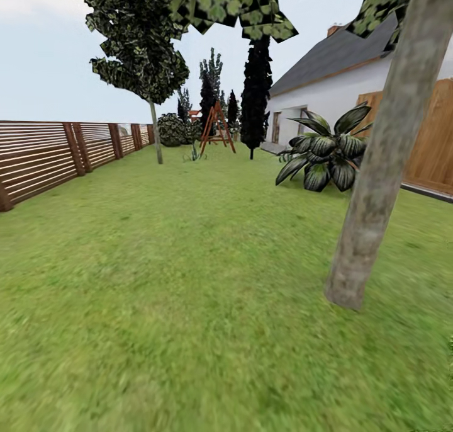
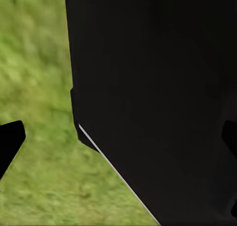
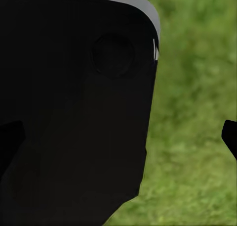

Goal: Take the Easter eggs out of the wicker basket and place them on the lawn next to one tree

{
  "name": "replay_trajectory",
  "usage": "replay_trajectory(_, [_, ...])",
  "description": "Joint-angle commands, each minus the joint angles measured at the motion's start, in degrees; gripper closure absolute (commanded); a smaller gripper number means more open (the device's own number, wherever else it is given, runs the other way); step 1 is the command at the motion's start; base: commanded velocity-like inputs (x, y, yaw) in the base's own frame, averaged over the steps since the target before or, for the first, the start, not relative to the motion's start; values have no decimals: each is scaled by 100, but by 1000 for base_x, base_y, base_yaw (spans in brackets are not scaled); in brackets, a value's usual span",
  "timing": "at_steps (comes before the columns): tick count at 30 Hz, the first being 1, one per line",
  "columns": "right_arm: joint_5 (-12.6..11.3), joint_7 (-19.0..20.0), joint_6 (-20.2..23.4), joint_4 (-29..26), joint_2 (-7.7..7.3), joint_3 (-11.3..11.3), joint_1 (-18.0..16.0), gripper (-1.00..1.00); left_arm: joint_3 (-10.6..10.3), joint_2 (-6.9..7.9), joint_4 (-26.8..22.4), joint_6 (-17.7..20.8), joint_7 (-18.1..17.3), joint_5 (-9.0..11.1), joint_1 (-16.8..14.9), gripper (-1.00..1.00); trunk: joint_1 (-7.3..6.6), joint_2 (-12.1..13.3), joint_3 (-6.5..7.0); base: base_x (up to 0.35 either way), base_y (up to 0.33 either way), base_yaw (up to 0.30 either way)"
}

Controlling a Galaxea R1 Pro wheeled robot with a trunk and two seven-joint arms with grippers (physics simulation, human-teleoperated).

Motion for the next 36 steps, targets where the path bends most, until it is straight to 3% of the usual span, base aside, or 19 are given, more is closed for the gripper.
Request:
replay_trajectory(1, [44,5,-2,13,-1,-1,-9,-100,4,1,-1,3,-21,2,0,-100,3,-2,-4,295,207,-288])
replay_trajectory(7, [42,1,-1,13,-7,-3,-8,-100,4,1,-1,3,-21,1,0,-100,3,-2,-4,295,207,-205])
replay_trajectory(36, [42,-1,0,13,-3,1,-8,-100,4,1,-2,3,-21,1,0,-100,3,-2,-4,295,207,-4])
